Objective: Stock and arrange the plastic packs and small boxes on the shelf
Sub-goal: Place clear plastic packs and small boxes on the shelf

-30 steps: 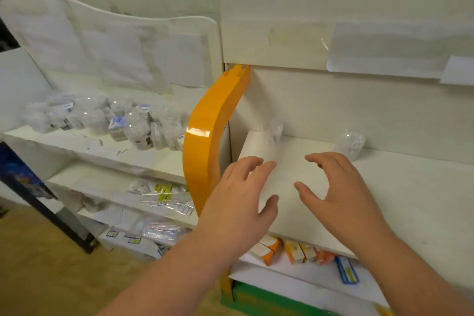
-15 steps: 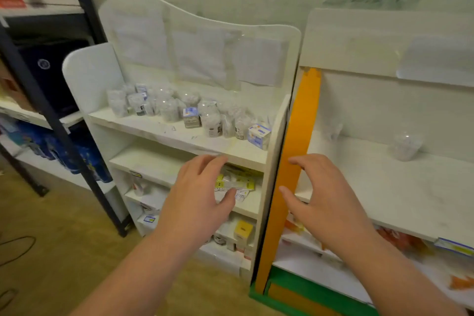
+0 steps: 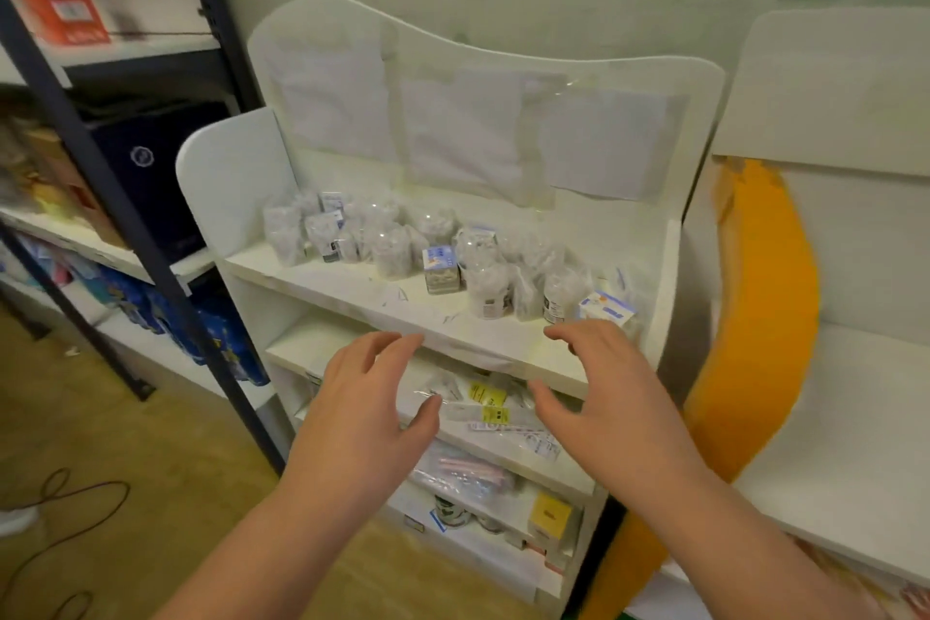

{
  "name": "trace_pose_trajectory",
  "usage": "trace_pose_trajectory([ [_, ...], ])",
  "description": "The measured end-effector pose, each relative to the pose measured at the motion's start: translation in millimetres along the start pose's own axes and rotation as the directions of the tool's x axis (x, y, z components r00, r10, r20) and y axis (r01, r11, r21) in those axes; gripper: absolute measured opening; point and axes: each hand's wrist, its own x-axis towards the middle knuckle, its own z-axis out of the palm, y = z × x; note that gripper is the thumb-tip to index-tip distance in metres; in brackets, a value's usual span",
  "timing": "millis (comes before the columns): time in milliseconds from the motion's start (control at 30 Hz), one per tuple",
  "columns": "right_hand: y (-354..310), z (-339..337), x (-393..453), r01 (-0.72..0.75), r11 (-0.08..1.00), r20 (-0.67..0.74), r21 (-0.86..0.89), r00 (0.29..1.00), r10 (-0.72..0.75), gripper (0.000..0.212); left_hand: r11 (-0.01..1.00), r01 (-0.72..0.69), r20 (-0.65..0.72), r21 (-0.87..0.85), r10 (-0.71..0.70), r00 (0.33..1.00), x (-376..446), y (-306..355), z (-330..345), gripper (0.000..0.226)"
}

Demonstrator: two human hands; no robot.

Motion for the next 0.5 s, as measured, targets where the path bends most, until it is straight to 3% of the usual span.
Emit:
trace_pose_trajectory([
  [300,-5.3,79.9,113.7,-0.073,0.997,0.001,0.034,0.997,0.073,0.052,0.996,0.083,0.009,0.022,-0.083,0.997,77.6,-69.7,9.1,0.064],
  [500,8.0,113.9,156.8,-0.186,0.979,0.007,-0.078,0.982,0.187,0.061,0.997,0.056,0.063,-0.051,-0.053,0.997,138.0,-115.1,33.8,0.063],
])
